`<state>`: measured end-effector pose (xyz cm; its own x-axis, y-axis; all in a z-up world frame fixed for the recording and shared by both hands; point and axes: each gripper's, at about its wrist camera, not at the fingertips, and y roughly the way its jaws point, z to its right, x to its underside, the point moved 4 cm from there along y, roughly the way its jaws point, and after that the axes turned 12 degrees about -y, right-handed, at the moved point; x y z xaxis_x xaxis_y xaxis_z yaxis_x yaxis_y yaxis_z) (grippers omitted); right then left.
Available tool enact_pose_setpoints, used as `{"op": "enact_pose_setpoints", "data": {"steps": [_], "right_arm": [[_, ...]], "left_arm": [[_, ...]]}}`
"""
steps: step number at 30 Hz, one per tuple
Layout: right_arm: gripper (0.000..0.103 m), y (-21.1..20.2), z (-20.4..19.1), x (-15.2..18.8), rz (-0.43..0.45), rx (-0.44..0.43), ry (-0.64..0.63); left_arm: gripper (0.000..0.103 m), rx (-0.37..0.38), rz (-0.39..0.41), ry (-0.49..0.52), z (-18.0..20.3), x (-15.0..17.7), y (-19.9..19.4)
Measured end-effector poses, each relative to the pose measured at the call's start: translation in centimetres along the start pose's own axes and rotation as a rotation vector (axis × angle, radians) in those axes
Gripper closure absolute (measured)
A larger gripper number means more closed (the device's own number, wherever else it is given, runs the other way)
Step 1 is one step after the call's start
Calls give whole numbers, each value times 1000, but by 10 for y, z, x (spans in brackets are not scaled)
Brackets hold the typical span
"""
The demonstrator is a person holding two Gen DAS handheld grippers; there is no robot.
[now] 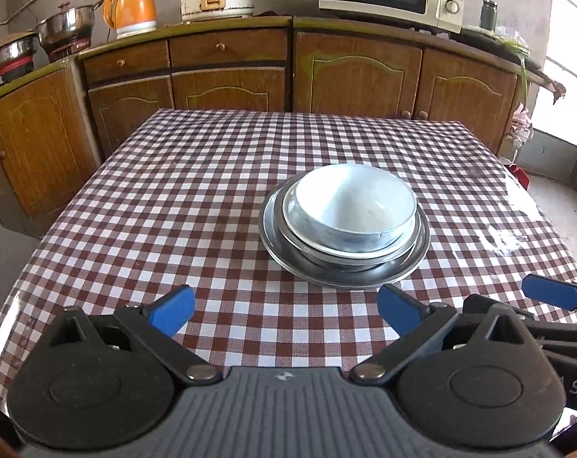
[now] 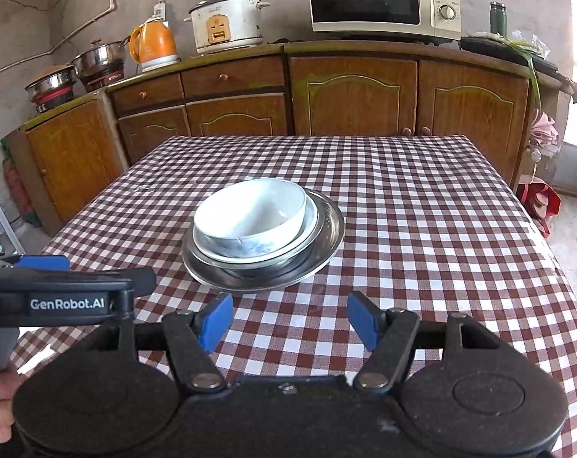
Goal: Organize plates and bowls
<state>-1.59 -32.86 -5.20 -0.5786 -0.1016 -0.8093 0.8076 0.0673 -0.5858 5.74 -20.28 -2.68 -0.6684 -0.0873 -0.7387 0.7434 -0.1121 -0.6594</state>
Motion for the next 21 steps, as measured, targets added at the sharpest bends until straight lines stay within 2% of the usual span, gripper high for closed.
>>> {"op": "enact_pose_setpoints", "data": {"steps": [21], "right_arm": [[24,1,1,1,-4,-3,21]], "left_arm": [[0,5,-8,-4,0,1,1]]}}
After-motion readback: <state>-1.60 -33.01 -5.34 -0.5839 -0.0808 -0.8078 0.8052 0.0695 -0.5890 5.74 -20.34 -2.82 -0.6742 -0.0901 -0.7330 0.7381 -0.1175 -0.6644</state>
